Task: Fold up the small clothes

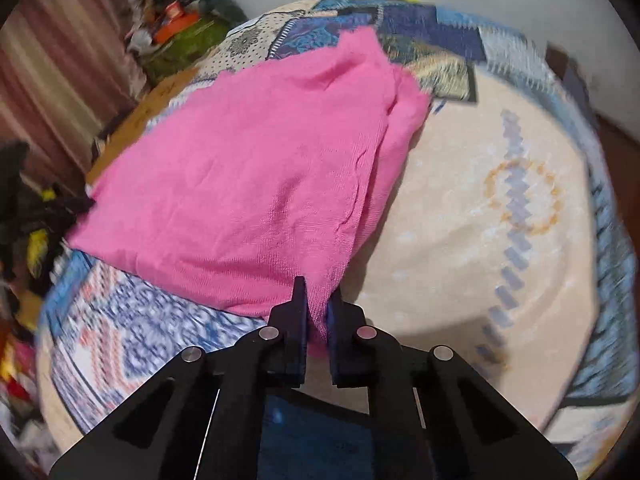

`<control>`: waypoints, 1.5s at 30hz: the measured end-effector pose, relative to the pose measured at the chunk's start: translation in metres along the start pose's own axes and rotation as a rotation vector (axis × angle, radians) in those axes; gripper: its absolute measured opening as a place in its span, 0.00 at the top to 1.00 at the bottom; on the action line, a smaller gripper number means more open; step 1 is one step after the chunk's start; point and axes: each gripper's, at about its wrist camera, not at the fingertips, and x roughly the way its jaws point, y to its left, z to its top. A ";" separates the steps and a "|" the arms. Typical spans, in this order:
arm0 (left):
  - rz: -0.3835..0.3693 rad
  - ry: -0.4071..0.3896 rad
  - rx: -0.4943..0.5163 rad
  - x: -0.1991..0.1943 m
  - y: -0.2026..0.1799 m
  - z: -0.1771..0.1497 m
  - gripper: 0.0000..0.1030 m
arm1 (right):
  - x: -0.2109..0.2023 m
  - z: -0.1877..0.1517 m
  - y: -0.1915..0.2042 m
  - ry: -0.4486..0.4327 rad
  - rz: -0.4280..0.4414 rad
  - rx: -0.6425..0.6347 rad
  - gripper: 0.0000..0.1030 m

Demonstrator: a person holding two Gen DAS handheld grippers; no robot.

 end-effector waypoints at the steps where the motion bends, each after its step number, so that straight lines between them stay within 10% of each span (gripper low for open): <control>1: 0.023 -0.012 0.013 -0.006 -0.001 0.003 0.85 | -0.002 0.001 -0.003 0.002 -0.009 -0.010 0.93; 5: 0.054 -0.093 -0.027 -0.017 0.009 0.023 0.43 | -0.012 0.009 -0.022 -0.014 -0.065 -0.015 0.94; 14: -0.053 -0.047 -0.166 0.053 0.023 0.092 0.43 | -0.019 0.042 -0.067 -0.094 -0.239 0.055 0.94; 20: -0.252 -0.002 -0.246 0.095 0.015 0.111 0.43 | -0.027 0.050 -0.076 -0.129 -0.290 0.079 0.89; 22: -0.236 -0.018 -0.226 0.098 0.009 0.113 0.52 | -0.029 0.048 -0.077 -0.111 -0.272 0.093 0.72; 25: -0.214 -0.047 -0.185 0.092 0.002 0.116 0.93 | -0.035 0.037 -0.070 -0.111 -0.242 0.093 0.54; 45: -0.040 -0.031 -0.061 -0.001 0.010 -0.044 0.92 | -0.013 -0.029 0.065 0.053 0.160 0.060 0.53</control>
